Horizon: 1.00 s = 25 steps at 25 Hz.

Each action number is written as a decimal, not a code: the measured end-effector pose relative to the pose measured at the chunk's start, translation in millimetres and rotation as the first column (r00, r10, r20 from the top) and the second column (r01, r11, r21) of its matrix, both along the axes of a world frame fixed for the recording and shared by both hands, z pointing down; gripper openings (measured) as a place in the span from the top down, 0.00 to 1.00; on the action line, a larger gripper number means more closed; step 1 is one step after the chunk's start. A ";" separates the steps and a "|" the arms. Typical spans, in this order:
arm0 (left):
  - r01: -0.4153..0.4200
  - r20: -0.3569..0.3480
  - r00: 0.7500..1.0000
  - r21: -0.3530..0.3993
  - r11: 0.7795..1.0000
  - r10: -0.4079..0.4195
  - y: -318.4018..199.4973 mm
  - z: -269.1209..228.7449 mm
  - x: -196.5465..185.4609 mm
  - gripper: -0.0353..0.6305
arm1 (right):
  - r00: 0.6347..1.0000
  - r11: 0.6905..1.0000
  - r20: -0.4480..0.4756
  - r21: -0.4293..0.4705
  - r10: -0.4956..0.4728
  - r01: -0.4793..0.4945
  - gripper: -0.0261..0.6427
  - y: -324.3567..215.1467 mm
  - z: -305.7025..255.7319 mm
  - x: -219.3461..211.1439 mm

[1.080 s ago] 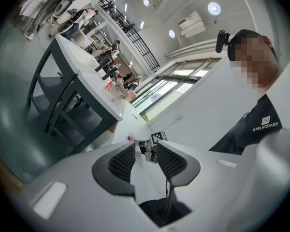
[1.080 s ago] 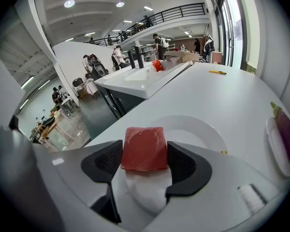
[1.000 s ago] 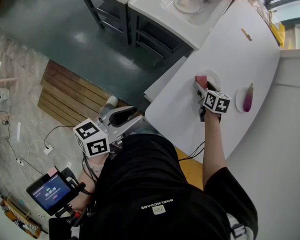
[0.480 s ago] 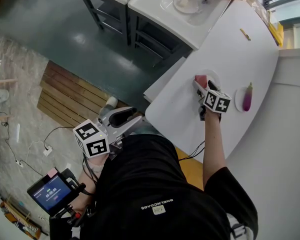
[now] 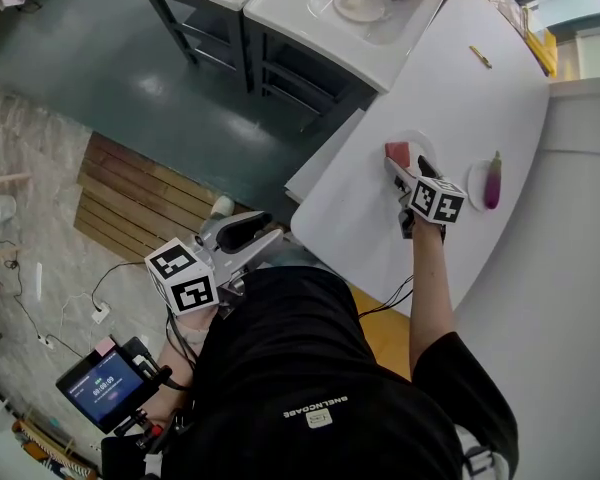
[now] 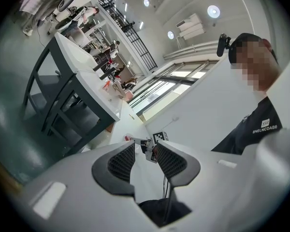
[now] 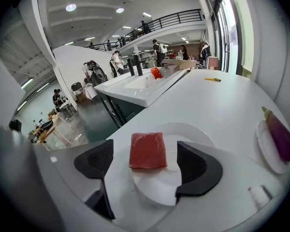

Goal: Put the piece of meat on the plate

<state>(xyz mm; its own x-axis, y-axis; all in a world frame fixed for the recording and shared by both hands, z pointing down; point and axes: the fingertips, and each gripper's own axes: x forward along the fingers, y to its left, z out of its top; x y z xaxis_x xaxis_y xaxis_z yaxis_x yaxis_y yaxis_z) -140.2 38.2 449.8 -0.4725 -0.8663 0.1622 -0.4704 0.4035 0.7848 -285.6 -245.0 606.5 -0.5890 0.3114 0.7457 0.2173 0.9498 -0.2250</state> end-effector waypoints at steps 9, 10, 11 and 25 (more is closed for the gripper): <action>-0.088 -0.003 0.996 0.031 0.996 0.088 1.8 1.2 -30.4 0.73 | 0.998 0.998 0.021 -0.022 0.067 -0.066 0.37 3.4 -22.6 -1.1; -0.103 -0.001 0.995 0.030 0.994 0.103 1.2 0.3 -29.6 0.73 | 0.997 0.997 0.031 -0.031 0.077 -0.076 0.38 5.2 -26.7 2.5; -0.120 0.002 0.993 0.026 0.992 0.120 0.1 -1.2 -28.8 0.73 | 0.995 0.996 0.040 -0.040 0.086 -0.085 0.39 6.9 -31.2 6.2; -0.313 0.083 0.947 0.019 0.950 0.310 -37.1 -10.8 3.6 0.73 | 0.948 0.959 0.210 -0.201 0.241 -0.199 0.62 10.2 -91.2 89.2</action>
